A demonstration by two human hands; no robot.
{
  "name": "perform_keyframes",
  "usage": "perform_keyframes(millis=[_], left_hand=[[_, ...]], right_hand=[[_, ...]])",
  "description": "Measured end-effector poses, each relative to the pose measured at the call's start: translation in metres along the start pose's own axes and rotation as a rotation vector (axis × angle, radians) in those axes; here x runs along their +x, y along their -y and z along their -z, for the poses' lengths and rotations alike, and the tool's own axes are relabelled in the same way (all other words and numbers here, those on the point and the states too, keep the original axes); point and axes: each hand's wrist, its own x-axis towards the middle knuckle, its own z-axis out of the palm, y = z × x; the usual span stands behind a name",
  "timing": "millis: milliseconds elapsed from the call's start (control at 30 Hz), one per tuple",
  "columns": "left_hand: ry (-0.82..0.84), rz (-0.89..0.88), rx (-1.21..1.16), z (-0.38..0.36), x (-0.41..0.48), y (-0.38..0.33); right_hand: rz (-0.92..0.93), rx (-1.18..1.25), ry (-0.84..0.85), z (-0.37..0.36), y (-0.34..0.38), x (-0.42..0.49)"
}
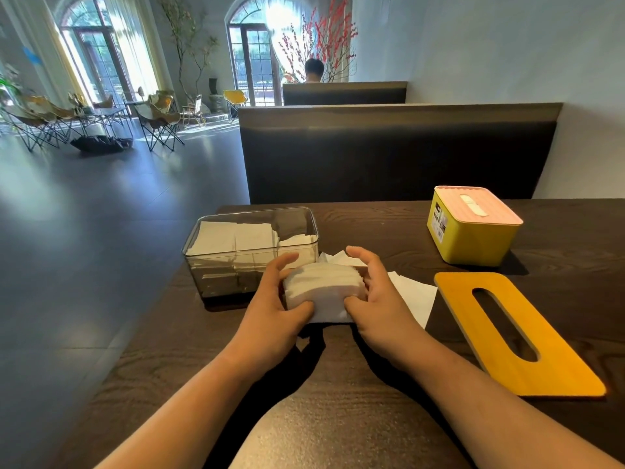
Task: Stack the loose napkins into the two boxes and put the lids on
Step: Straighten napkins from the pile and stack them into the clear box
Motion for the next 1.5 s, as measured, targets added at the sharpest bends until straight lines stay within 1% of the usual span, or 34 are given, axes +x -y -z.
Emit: perform_keyframes(millis=[100,200,300,367,500,533,567,633,733,900,1000,1333,1400,1500], left_hand=[[0.025,-0.005,0.001,0.0,-0.002,-0.002],[0.067,-0.03,-0.001,0.0,-0.003,-0.001],[0.047,-0.064,0.004,0.001,-0.006,-0.001],[-0.009,-0.109,0.081,0.001,-0.01,-0.003],[-0.261,-0.162,0.225,0.009,-0.012,0.006],[-0.298,-0.161,0.246,0.011,-0.012,0.006],[-0.302,-0.154,0.279,0.012,-0.012,0.005],[-0.239,-0.129,0.342,0.012,-0.013,0.003],[-0.143,-0.071,0.337,0.01,-0.014,0.001],[-0.106,-0.056,0.372,0.01,-0.014,0.001],[-0.116,-0.067,0.388,0.011,-0.014,0.003],[-0.126,-0.071,0.317,0.012,-0.014,0.003],[-0.148,-0.06,0.293,0.01,-0.013,0.003],[-0.225,-0.071,0.29,0.011,-0.013,0.001]], right_hand=[[-0.017,0.015,0.028,0.002,-0.001,0.0],[-0.015,-0.055,0.065,0.001,-0.001,-0.001],[-0.027,-0.04,0.029,0.0,0.0,0.0],[-0.033,-0.057,0.021,0.001,-0.002,0.0],[-0.038,-0.08,0.039,0.002,-0.004,0.0],[-0.042,-0.08,0.043,0.002,-0.003,0.0],[-0.047,-0.08,0.044,0.003,-0.003,0.0],[-0.055,-0.075,0.038,0.002,-0.003,0.0],[-0.06,-0.065,0.027,0.003,-0.004,0.001],[-0.05,-0.038,0.068,0.004,-0.001,-0.002],[-0.054,-0.053,0.078,0.003,0.0,-0.001],[-0.049,-0.084,0.089,0.003,0.003,-0.003],[-0.051,-0.099,0.098,0.003,0.004,-0.003],[-0.057,-0.091,0.092,0.003,0.005,-0.003]])
